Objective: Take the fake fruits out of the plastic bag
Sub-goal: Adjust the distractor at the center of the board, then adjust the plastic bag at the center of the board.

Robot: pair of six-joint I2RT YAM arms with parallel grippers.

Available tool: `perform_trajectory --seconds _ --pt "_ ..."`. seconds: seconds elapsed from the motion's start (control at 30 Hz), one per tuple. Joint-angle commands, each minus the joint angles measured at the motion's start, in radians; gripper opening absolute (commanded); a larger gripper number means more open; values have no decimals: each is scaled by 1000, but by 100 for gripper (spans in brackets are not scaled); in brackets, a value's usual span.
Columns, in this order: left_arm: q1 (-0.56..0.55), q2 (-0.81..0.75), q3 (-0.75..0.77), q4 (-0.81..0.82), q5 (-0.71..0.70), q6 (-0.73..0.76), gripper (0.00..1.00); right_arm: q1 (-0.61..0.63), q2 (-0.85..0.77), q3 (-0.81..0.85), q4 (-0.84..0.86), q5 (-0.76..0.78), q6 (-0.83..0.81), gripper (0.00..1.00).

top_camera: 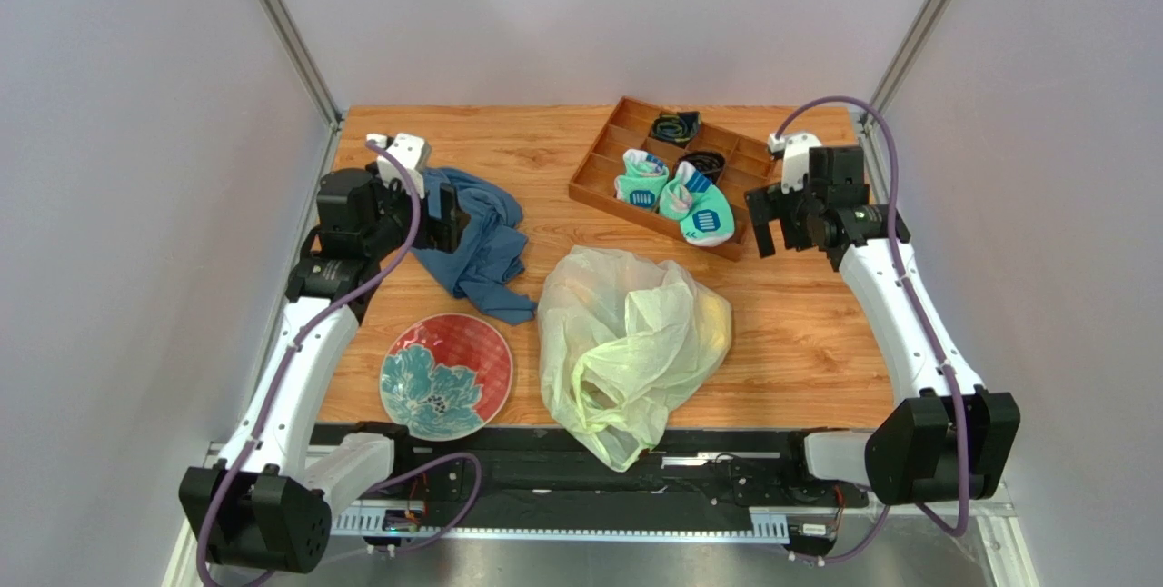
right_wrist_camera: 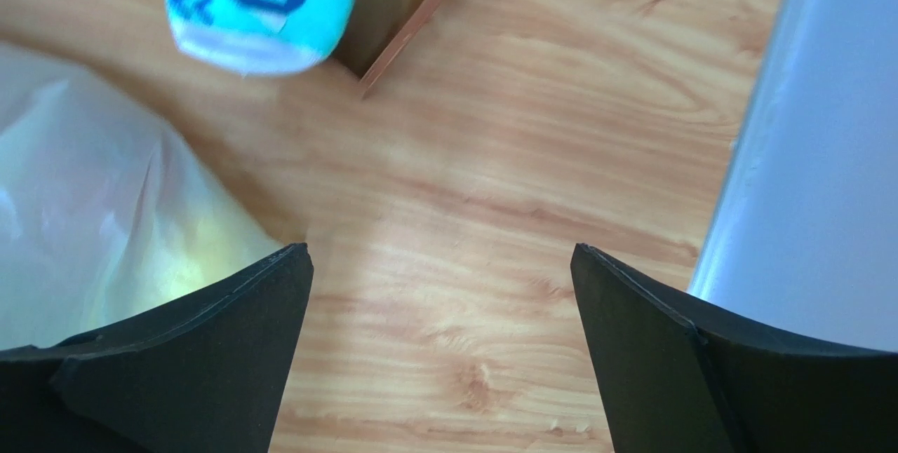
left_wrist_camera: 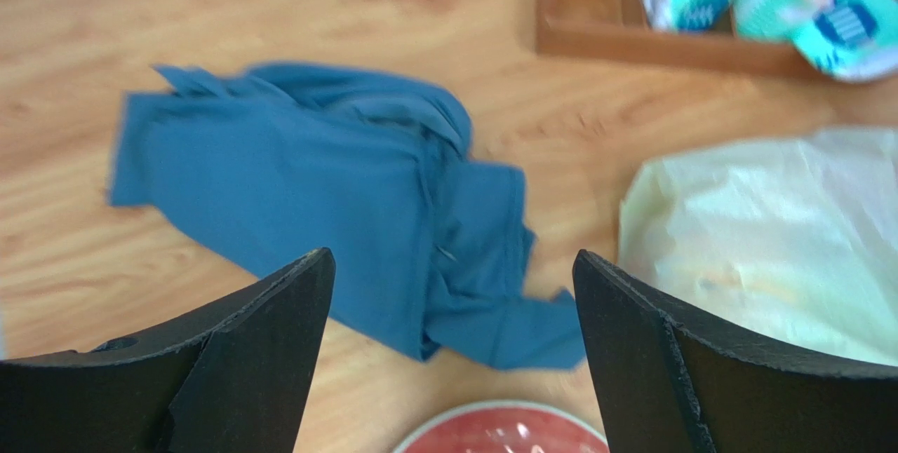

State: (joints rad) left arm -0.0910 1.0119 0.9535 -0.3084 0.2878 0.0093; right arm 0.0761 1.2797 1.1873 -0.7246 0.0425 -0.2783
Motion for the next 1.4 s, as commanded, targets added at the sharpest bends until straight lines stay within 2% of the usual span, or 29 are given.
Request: perform_trajectory --seconds 0.0,0.1,0.2,0.3,0.33,0.43,0.57,0.77,0.87,0.9,0.97,1.0,1.07,1.1,1.13,1.17,1.23,1.27,1.3,1.37 --pt "-29 16 33 -116 145 52 92 7 -23 -17 -105 -163 -138 100" --pt "-72 24 33 -149 154 113 92 22 21 -23 -176 -263 -254 97" --pt "-79 27 33 -152 140 126 92 65 110 -16 -153 -260 -277 86" --pt "-79 31 42 -156 125 138 91 99 316 87 -188 -224 -298 56" --pt "-79 34 48 -161 110 132 90 103 366 121 -205 -207 -295 42" --pt "-79 45 76 -189 87 110 88 106 559 280 -281 -113 -239 21" --pt "-79 59 91 -227 99 107 86 97 699 435 -292 -87 -190 18" --pt "-79 65 113 -242 119 95 86 97 783 534 -161 -44 -151 17" --pt "-81 86 129 -238 140 118 85 83 866 664 -107 19 -141 16" --pt "-82 93 137 -241 145 121 84 82 897 764 -110 25 -131 16" --pt "-105 111 163 -262 172 162 84 82 928 834 -162 13 -139 17" --pt "-122 117 177 -279 183 181 84 79 910 836 -177 1 -137 19" --pt "-192 131 206 -345 201 233 85 79 760 699 -180 -62 -122 27" --pt "-219 129 208 -366 223 250 87 79 697 631 -182 -93 -107 40" --pt "-246 120 205 -400 237 270 88 77 613 471 -182 -165 -107 46" --pt "-303 113 191 -417 250 314 89 79 460 401 -183 -205 -107 58" --pt "-351 71 141 -431 272 371 90 80 287 223 -200 -345 -143 66" --pt "-386 59 119 -429 278 386 90 83 124 175 -211 -402 -165 78" --pt "-398 47 96 -417 280 396 90 90 51 138 -234 -547 -227 83" --pt "-409 44 44 -382 252 330 90 149 -133 68 -256 -637 -289 100"
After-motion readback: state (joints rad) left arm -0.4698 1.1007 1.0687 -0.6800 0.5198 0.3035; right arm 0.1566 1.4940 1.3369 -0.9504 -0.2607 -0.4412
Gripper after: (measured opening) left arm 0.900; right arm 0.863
